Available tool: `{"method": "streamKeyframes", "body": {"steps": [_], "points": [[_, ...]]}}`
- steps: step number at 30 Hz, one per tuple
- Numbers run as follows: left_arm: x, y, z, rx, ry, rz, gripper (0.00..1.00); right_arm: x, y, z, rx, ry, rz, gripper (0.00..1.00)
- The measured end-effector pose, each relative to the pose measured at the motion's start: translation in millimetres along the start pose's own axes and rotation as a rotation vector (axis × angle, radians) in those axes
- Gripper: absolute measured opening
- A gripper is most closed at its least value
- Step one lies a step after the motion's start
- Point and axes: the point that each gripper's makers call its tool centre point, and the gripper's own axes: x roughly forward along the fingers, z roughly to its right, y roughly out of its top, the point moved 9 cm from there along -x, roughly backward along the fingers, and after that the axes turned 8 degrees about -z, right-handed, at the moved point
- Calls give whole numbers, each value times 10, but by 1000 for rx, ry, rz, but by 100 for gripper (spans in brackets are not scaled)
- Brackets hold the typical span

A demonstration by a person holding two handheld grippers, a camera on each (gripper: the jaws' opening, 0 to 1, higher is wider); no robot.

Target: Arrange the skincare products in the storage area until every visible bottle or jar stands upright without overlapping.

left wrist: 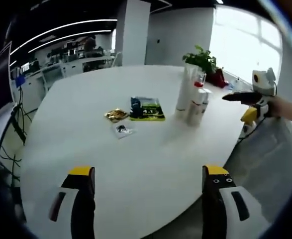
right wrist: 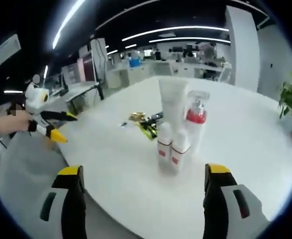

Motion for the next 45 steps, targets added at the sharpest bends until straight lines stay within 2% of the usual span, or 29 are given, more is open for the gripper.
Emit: {"method": "streamKeyframes", "body": {"steps": [12, 18, 21, 22, 25, 26, 28, 30, 31, 34, 45], "points": [[19, -16, 37, 20, -4, -28, 82, 17, -14, -3, 4, 12, -4, 99], [43, -31, 22, 18, -1, -67, 87, 23, -25, -5, -16, 8, -18, 99], [61, -5, 43, 27, -14, -57, 89, 16, -19, -9, -22, 8, -12, 99], [71, 26, 71, 39, -11, -37, 88, 16, -18, -7, -23, 8, -11, 99], [113, 115, 92, 82, -14, 19, 84, 16, -19, 0, -22, 5, -12, 99], [138, 153, 101, 109, -33, 43, 83, 15, -21, 5, -19, 4, -12, 99], [151, 230, 135, 153, -46, 99, 72, 7, -21, 15, -7, 1, -7, 99], [145, 292, 195, 131, -48, 88, 62, 2, -21, 21, 1, -3, -2, 99], [179, 337, 198, 118, -50, 83, 61, 0, -25, 31, 5, -5, -2, 99], [294, 413, 208, 153, -45, 86, 65, 4, -27, 36, 10, -9, -5, 99], [654, 647, 240, 151, -75, 37, 82, 9, -38, 40, 7, -15, -24, 99]]}}
